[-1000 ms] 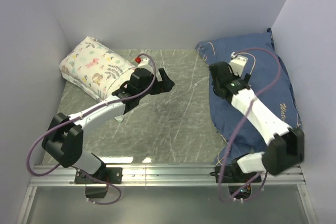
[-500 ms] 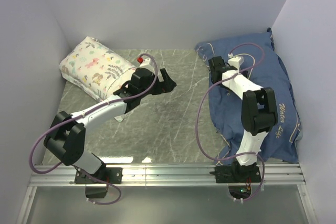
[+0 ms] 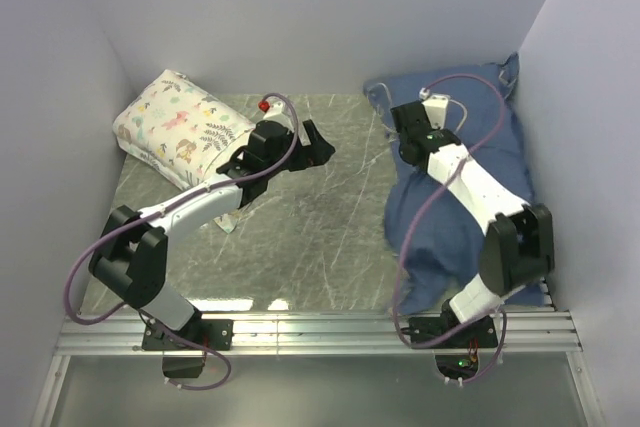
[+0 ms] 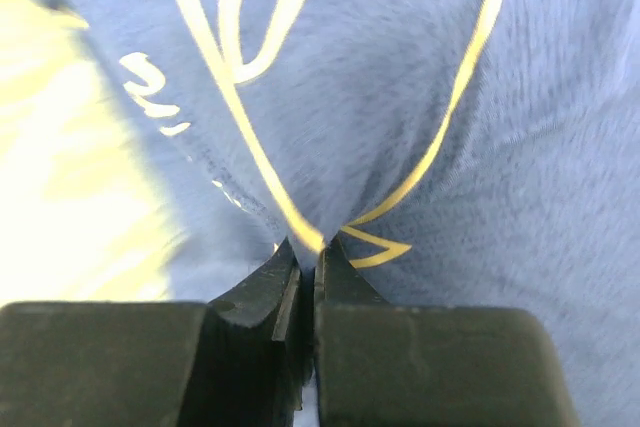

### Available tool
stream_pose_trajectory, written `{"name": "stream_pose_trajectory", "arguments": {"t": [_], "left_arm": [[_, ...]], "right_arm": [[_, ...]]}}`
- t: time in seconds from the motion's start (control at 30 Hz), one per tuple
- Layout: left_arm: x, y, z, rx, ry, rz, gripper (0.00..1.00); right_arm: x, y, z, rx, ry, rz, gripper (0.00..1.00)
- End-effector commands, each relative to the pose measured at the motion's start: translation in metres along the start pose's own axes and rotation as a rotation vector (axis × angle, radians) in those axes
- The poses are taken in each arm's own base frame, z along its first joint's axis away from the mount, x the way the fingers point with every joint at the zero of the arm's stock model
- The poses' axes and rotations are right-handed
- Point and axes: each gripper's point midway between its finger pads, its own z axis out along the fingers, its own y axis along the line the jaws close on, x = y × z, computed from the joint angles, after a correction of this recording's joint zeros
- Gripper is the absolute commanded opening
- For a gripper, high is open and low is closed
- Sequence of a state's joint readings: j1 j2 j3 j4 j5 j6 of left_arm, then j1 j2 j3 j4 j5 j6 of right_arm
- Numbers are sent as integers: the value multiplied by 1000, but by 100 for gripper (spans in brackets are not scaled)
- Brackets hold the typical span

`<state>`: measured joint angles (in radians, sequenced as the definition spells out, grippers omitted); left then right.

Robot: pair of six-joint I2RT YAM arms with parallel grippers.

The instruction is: Remove the pillowcase from the pillow

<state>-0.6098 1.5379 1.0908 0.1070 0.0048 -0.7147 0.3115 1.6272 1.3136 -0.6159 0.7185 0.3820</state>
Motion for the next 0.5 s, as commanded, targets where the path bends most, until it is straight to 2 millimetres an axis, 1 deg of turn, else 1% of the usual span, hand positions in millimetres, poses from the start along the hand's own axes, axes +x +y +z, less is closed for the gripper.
{"name": "stream_pose_trajectory", "arguments": {"t": [0.0,0.07,0.1,0.13,0.2,0.27,0.3,0.33,0.37,0.4,0.43,0.47], "left_arm": [[-20,-8,11,50,-52,14,99],[-23,-8,15,62,-58,26,99],[-21,-6,20,60,-52,29,99],[-22,-4,23,62,-56,35,99],[-23,-5,26,87,-64,35,99],[-24,-2,28,102,-68,29,99],[-23,0,28,107,-66,25,99],[-31,-2,28,130,-91,18,99],[-27,1,29,136,-86,14,99],[-26,-1,29,156,-83,8,99],[-31,-7,29,193,-105,-2,99],[-29,-6,30,205,-103,-10,99]], "right_arm": [[-54,59,-100,-394,-176,80,0],[-59,65,-125,-458,-195,85,0],[-62,70,-136,-505,-199,90,0],[-68,72,-149,-567,-208,109,0],[-69,75,-160,-629,-207,118,0],[-70,79,-176,-718,-217,122,0],[-69,76,-182,-744,-223,130,0],[-69,77,-186,-769,-224,132,0],[-69,80,-194,-815,-225,134,0],[-69,79,-200,-846,-230,138,0],[-70,81,-205,-870,-231,140,0],[-70,84,-213,-917,-229,142,0]]}}
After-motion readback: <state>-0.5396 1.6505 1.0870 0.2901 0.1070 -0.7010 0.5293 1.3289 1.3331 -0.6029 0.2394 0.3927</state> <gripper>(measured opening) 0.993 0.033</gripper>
